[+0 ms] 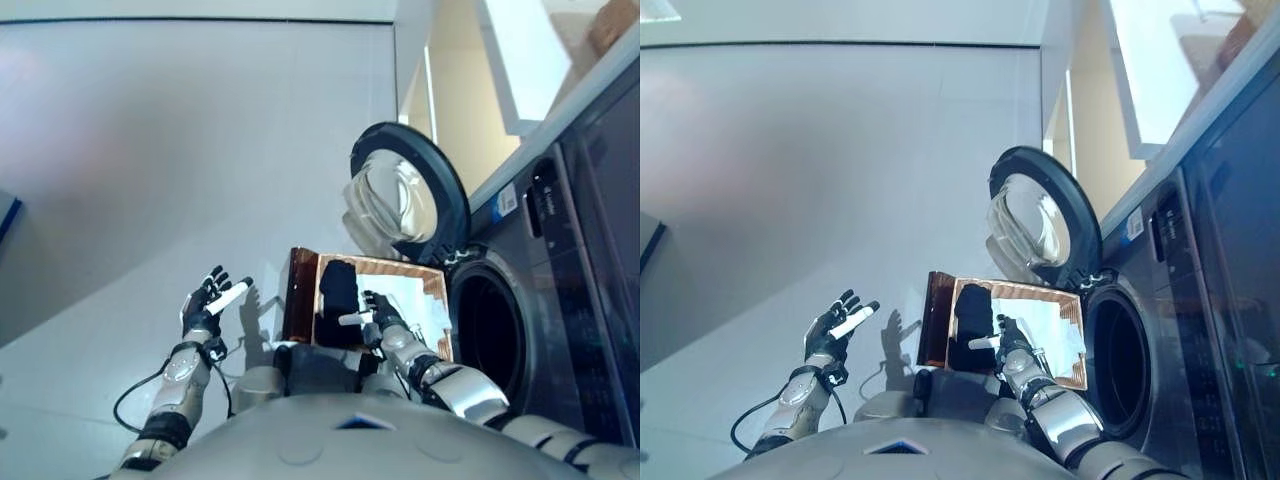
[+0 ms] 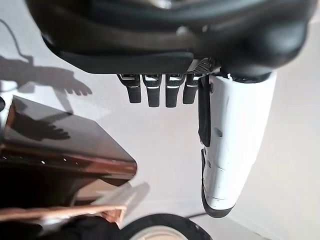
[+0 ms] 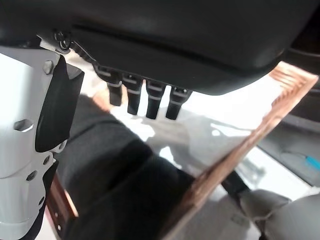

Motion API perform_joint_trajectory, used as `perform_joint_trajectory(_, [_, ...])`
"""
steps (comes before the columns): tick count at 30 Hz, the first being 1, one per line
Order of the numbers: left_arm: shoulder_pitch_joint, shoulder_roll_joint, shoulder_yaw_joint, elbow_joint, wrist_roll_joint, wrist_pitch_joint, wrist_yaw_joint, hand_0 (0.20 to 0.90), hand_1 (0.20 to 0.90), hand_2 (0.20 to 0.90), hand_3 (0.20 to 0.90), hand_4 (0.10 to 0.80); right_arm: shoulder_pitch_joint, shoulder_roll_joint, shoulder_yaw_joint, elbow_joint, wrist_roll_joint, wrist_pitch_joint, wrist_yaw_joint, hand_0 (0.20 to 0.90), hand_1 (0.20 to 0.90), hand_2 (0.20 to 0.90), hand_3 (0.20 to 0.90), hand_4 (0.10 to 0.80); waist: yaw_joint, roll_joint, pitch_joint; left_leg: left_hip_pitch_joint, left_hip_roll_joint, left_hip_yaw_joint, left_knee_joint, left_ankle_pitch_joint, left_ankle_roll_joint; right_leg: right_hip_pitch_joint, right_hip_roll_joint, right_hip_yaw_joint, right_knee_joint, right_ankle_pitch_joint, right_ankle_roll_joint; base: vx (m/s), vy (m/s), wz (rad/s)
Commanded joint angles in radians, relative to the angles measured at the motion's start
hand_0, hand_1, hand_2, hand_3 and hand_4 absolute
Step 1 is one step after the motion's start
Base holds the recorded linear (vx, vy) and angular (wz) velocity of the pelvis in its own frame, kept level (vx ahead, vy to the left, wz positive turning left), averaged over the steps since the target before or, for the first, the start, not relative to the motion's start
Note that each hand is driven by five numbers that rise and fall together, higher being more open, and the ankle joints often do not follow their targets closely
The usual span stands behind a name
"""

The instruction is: Pick up the clothes and place them into the washing machine

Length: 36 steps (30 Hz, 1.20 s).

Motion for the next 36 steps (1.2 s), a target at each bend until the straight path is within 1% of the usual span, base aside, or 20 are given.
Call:
perform_joint_trajectory(1, [-0.069, 0.067, 0.0, -0.13, -0.011, -0.067, 0.015, 0.9, 0.9, 0.9, 0.9, 0.8, -0.146, 0.021, 0.016, -0.016, 0.04, -0.04, -0.037, 0.9, 0.9, 0.9, 0.9, 0.8, 0.013, -0.015, 0.101, -0.155, -0.029, -0.014, 0.238, -0.099, -0.03, -0.083, -0.067, 0.009, 0.248, -0.139, 0.024, -0.109, 0.01, 0.25])
perform_joint_trajectory(3, [-0.077, 0.07, -0.005, -0.13, -0.01, -0.065, 0.019, 0.9, 0.9, 0.9, 0.9, 0.8, -0.159, 0.019, 0.01, -0.02, 0.056, -0.043, -0.036, 0.9, 0.9, 0.9, 0.9, 0.8, 0.009, -0.009, 0.109, -0.203, -0.028, -0.016, 0.305, -0.123, -0.031, -0.121, -0.074, 0.011, 0.316, -0.164, 0.023, -0.06, 0.021, 0.21])
perform_joint_trajectory(4, [-0.077, 0.069, -0.005, -0.13, -0.01, -0.065, 0.019, 0.9, 0.9, 0.9, 0.9, 0.8, -0.159, 0.019, 0.01, -0.02, 0.056, -0.043, -0.036, 0.9, 0.9, 0.9, 0.9, 0.8, 0.009, -0.009, 0.107, -0.207, -0.028, -0.016, 0.309, -0.124, -0.031, -0.124, -0.074, 0.012, 0.318, -0.165, 0.023, -0.031, 0.026, 0.18])
perform_joint_trajectory(9, [-0.071, 0.071, -0.017, -0.142, -0.013, -0.055, 0.009, 0.9, 0.9, 0.9, 0.9, 0.8, -0.186, 0.021, -0.004, -0.025, 0.12, -0.053, -0.027, 0.9, 0.9, 0.9, 0.9, 0.8, 0.009, -0.002, 0.098, -0.299, -0.023, -0.015, 0.44, -0.179, -0.027, -0.215, -0.086, 0.015, 0.453, -0.219, 0.015, -0.019, 0.019, 0.07])
perform_joint_trajectory(12, [-0.065, 0.076, -0.014, -0.158, -0.019, -0.05, 0.011, 0.9, 0.9, 0.9, 0.9, 0.8, -0.209, 0.027, -0.008, -0.032, 0.153, -0.059, -0.025, 0.9, 0.9, 0.9, 0.9, 0.8, 0.015, 0.0, 0.099, -0.329, -0.019, -0.012, 0.501, -0.208, -0.023, -0.248, -0.087, 0.025, 0.508, -0.242, 0.008, -0.012, 0.011, 0.15])
perform_joint_trajectory(17, [-0.067, 0.079, -0.01, -0.162, -0.026, -0.051, 0.021, 0.9, 0.9, 0.9, 0.9, 0.8, -0.239, 0.04, 0.005, -0.039, 0.17, -0.061, -0.02, 0.9, 0.9, 0.9, 0.9, 0.8, 0.022, 0.003, 0.106, -0.366, -0.014, -0.008, 0.566, -0.237, -0.017, -0.295, -0.083, 0.039, 0.572, -0.269, -0.003, -0.023, 0.014, -0.11])
perform_joint_trajectory(18, [-0.073, 0.08, -0.007, -0.154, -0.026, -0.052, 0.027, 0.9, 0.9, 0.9, 0.9, 0.8, -0.252, 0.046, 0.017, -0.042, 0.163, -0.061, -0.017, 0.9, 0.9, 0.9, 0.9, 0.8, 0.026, 0.005, 0.111, -0.386, -0.011, -0.011, 0.597, -0.249, -0.014, -0.316, -0.082, 0.04, 0.601, -0.286, -0.008, -0.032, 0.009, -0.06])
perform_joint_trajectory(22, [-0.078, 0.083, -0.004, -0.168, -0.031, -0.053, 0.036, 0.9, 0.9, 0.9, 0.9, 0.8, -0.275, 0.06, 0.039, -0.043, 0.143, -0.055, -0.021, 0.9, 0.9, 0.9, 0.9, 0.8, 0.034, 0.01, 0.12, -0.416, -0.012, -0.017, 0.646, -0.269, -0.008, -0.347, -0.084, 0.041, 0.65, -0.308, -0.015, -0.02, 0.008, -0.04])
perform_joint_trajectory(29, [-0.085, 0.088, -0.012, -0.173, -0.033, -0.052, 0.038, 0.9, 0.9, 0.9, 0.9, 0.8, -0.306, 0.073, 0.06, -0.024, 0.093, -0.035, -0.028, 0.9, 0.9, 0.9, 0.9, 0.8, 0.046, 0.012, 0.121, -0.457, -0.024, -0.028, 0.69, -0.282, -0.002, -0.38, -0.095, 0.034, 0.693, -0.325, -0.02, -0.015, 0.008, 0.03])
perform_joint_trajectory(30, [-0.086, 0.092, -0.013, -0.182, -0.033, -0.052, 0.039, 0.9, 0.9, 0.9, 0.9, 0.8, -0.318, 0.073, 0.073, -0.01, 0.044, -0.019, -0.032, 0.9, 0.9, 0.9, 0.9, 0.8, 0.05, 0.013, 0.122, -0.471, -0.026, -0.032, 0.702, -0.286, 0.001, -0.396, -0.096, 0.035, 0.711, -0.329, -0.022, -0.035, 0.009, 0.05])
perform_joint_trajectory(33, [-0.082, 0.099, -0.012, -0.199, -0.03, -0.049, 0.039, 0.9, 0.9, 0.9, 0.9, 0.8, -0.339, 0.068, 0.082, 0.02, -0.022, 0.009, -0.037, 0.9, 0.9, 0.9, 0.9, 0.8, 0.059, 0.015, 0.122, -0.495, -0.032, -0.039, 0.733, -0.298, 0.005, -0.415, -0.1, 0.036, 0.735, -0.335, -0.023, -0.036, 0.012, 0.07])
perform_joint_trajectory(34, [-0.083, 0.099, -0.012, -0.199, -0.029, -0.048, 0.038, 0.9, 0.9, 0.9, 0.9, 0.8, -0.346, 0.065, 0.079, 0.026, -0.035, 0.015, -0.043, 0.826, 0.826, 0.826, 0.826, 0.747, 0.061, 0.016, 0.123, -0.499, -0.033, -0.038, 0.737, -0.299, 0.006, -0.418, -0.102, 0.034, 0.739, -0.337, -0.023, -0.021, 0.008, 0.09])
perform_joint_trajectory(35, [-0.084, 0.101, -0.01, -0.201, -0.031, -0.046, 0.037, 0.9, 0.9, 0.9, 0.9, 0.8, -0.349, 0.059, 0.073, 0.025, -0.038, 0.015, -0.048, 0.2, 0.2, 0.2, 0.2, 0.3, 0.063, 0.016, 0.122, -0.506, -0.034, -0.039, 0.742, -0.3, 0.007, -0.422, -0.103, 0.034, 0.742, -0.339, -0.024, -0.017, 0.012, 0.15])
perform_joint_trajectory(36, [-0.081, 0.103, -0.009, -0.201, -0.028, -0.047, 0.037, 0.9, 0.9, 0.9, 0.9, 0.8, -0.347, 0.054, 0.068, 0.029, -0.042, 0.018, -0.051, 0.2, 0.2, 0.2, 0.2, 0.3, 0.063, 0.015, 0.12, -0.507, -0.035, -0.04, 0.742, -0.301, 0.008, -0.422, -0.103, 0.034, 0.744, -0.34, -0.024, -0.007, 0.005, 0.16])
